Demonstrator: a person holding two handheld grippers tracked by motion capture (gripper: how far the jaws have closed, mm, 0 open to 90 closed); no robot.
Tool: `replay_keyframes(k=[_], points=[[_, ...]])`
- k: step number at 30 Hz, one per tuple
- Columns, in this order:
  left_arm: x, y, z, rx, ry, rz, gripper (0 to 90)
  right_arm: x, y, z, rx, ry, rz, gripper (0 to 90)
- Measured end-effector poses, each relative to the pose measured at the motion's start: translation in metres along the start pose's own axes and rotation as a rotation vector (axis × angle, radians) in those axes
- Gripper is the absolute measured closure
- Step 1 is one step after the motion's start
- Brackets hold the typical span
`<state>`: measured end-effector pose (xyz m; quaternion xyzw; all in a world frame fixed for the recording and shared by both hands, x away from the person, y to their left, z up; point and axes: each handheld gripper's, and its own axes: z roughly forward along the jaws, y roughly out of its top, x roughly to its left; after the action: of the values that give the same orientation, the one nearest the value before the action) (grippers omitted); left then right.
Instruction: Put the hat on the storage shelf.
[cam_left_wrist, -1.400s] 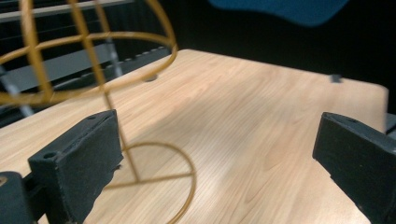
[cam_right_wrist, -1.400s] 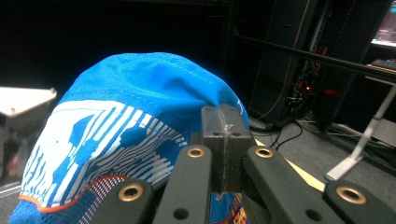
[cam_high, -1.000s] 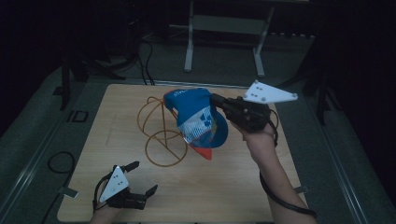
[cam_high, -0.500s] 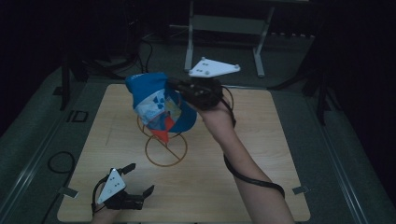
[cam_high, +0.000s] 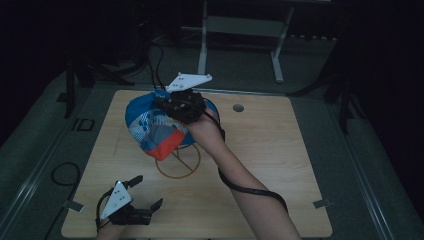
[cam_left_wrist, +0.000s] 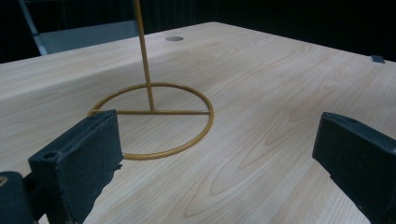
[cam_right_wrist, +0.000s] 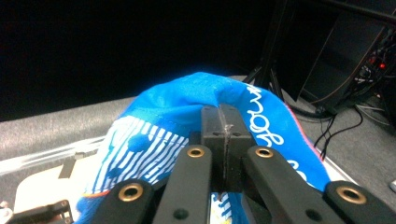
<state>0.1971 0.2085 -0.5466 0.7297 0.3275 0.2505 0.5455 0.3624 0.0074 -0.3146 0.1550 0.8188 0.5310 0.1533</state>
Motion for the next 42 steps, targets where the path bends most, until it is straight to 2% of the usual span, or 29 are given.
replay_keyframes(k=[5,21,24,29,33,42], points=[[-0.001,-0.001,0.002,0.006,-0.003,0.000,1.7,-0.004,-0.012,0.001,0.023,-0.015,0.016,90.0],[-0.001,-0.002,0.004,0.017,-0.016,-0.003,1.7,-0.027,-0.042,-0.020,0.005,-0.016,0.105,89.9],[-0.001,-0.002,0.004,0.017,-0.016,-0.002,1.7,-0.029,-0.044,-0.024,-0.003,-0.014,0.112,82.7],[0.000,-0.002,0.005,0.016,-0.019,-0.002,1.7,-0.028,-0.047,-0.026,0.006,-0.011,0.106,79.7],[-0.001,-0.002,0.005,0.018,-0.022,0.000,1.7,-0.029,-0.051,-0.029,0.001,-0.011,0.120,72.4],[0.000,-0.002,0.004,0.016,-0.022,-0.002,1.7,-0.030,-0.059,-0.034,0.005,-0.003,0.137,68.9]])
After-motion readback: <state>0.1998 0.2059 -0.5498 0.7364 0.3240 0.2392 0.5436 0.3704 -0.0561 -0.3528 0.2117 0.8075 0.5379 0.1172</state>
